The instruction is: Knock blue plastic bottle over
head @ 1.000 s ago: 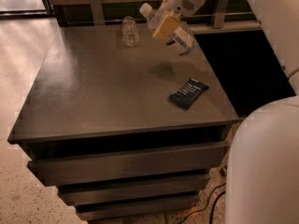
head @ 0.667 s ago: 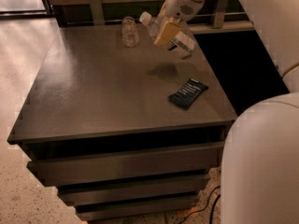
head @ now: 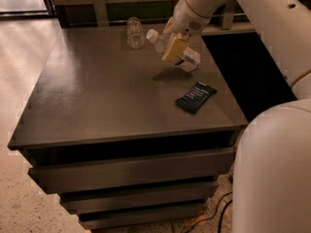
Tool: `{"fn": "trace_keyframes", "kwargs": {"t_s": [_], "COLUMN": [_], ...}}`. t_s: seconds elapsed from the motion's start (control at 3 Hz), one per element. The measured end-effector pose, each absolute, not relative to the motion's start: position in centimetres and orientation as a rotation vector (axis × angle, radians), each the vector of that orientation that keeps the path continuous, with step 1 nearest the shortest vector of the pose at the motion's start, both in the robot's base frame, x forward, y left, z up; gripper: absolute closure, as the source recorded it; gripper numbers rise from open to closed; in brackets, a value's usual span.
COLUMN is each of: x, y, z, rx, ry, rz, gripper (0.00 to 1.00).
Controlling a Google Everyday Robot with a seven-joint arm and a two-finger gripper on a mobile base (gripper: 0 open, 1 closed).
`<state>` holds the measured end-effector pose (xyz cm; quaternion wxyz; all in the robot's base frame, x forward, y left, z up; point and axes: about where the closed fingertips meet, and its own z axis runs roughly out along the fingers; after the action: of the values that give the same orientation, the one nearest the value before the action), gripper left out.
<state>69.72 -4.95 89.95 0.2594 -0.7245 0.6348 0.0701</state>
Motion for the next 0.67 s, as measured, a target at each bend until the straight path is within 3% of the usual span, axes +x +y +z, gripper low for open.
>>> {"fn": "trace_keyframes", "kwargs": {"t_s": [0.67], "x": [69.67], "y": [-4.69], "z": [88.57], "rx": [-1.987], "ry": [1.710], "rz": [0.211], "gripper": [0.00]}}
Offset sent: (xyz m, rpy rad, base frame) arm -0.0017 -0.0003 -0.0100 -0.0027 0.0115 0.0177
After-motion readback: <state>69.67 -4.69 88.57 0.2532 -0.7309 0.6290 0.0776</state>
